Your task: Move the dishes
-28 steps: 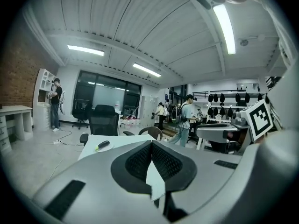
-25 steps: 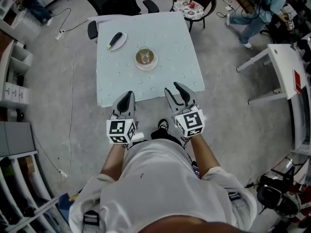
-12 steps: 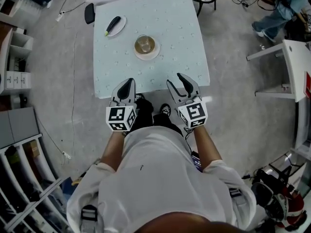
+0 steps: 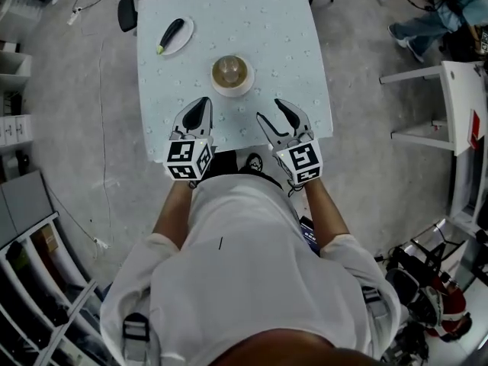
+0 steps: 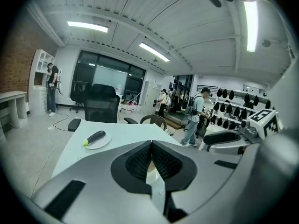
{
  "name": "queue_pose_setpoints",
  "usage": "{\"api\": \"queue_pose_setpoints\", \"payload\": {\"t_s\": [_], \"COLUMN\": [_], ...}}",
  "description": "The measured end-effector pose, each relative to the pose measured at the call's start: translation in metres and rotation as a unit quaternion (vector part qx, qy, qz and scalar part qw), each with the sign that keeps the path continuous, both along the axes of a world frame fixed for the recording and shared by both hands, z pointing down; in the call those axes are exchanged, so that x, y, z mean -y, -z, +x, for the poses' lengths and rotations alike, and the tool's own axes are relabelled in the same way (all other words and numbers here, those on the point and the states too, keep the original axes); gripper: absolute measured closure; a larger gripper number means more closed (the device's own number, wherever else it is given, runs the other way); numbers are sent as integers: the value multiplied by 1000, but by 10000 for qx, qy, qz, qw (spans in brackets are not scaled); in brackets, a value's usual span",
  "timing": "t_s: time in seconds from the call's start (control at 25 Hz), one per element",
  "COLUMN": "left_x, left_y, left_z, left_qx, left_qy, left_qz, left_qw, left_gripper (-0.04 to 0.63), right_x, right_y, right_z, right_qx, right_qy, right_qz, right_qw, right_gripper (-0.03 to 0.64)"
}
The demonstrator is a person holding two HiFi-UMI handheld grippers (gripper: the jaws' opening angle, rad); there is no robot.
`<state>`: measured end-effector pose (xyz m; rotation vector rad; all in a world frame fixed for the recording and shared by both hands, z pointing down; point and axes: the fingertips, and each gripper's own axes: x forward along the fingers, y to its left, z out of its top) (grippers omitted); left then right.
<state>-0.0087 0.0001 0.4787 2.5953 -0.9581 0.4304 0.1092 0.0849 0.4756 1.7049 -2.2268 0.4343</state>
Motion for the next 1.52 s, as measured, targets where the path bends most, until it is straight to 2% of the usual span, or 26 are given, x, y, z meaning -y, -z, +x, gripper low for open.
{"api": "queue_pose_setpoints", "payload": {"t_s": [0.2,0.32,0.44,0.56,0.72,1.0,1.32,1.52], "left_x": [55,71,78,80,82,68,61,56], "left_y": [-14,-29,-48,-61,-72,-84,-86,-86], "left_z": [-3,-5,-5,-10,-25,-53,-77,-84], "left_qx": [104,225,362,401,490,671,664,650], "left_qy": [-368,-655,-693,-407,210,1030,1536,1707], "left_qz": [-129,-243,-433,-602,-722,-957,-1020,-1038], "left_qw": [9992,9973,9960,9965,9960,9878,9806,9777], "left_gripper": [577,577,577,577,577,577,577,577], "right_x": [51,79,98,111,130,156,181,187], "right_y": [-17,-31,-46,-64,-87,-112,-130,-136], "right_z": [-7,-13,-17,-18,-20,-25,-38,-47], "right_qx": [-124,-344,-441,-310,-128,-97,-80,-162], "right_qy": [-95,45,223,403,712,1308,1621,1740], "right_qz": [-319,-482,-631,-809,-919,-1021,-1043,-1072], "right_qw": [9994,9982,9968,9954,9931,9861,9812,9788], "right_gripper": [388,379,365,353,323,298,291,295]}}
